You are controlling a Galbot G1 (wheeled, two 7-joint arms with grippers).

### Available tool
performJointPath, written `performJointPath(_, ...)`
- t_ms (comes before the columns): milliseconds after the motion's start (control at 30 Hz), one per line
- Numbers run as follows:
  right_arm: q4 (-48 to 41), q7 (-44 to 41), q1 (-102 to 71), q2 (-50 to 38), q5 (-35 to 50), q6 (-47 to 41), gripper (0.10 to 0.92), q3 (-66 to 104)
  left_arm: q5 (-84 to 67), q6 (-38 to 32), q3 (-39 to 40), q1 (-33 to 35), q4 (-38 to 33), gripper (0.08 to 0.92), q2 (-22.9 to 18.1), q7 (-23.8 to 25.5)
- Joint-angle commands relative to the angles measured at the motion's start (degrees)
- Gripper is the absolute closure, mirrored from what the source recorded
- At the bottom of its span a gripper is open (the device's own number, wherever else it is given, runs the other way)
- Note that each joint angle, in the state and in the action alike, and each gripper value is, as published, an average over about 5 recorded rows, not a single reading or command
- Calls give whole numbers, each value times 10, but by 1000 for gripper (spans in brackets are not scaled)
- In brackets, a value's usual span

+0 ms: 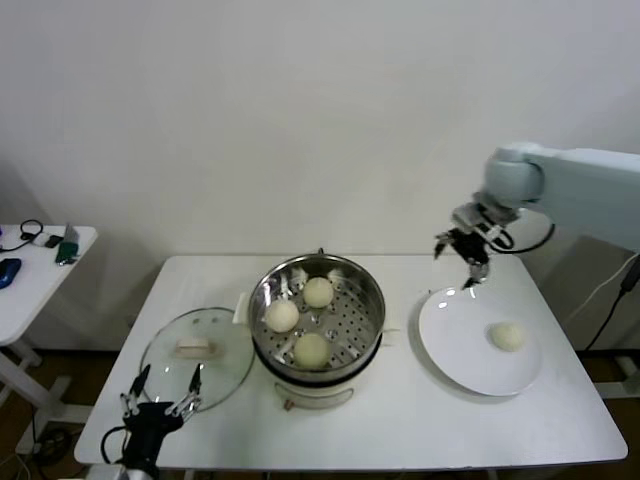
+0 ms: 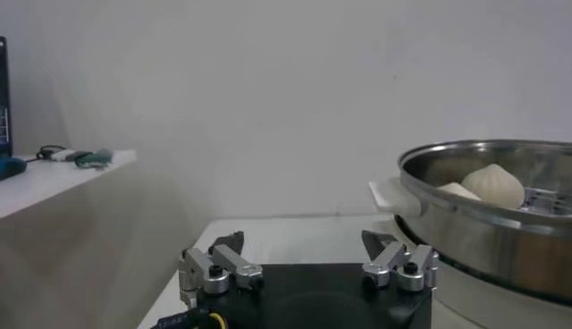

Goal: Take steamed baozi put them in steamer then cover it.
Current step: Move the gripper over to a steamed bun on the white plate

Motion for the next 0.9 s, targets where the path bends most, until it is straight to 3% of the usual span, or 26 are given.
performJointPath(33,-116,1,-172,-101,-82,-19,203,101,1,1,-1,-4,8,177,0,1)
performJointPath(533,-216,19,-353,-57,-139,-17,203,248,4,-5,-3,7,12,177,-5,-1)
performJointPath(900,-255,34,-394,-24,-147,-10,203,308,8,-6,-1,9,13,177,-5,-2)
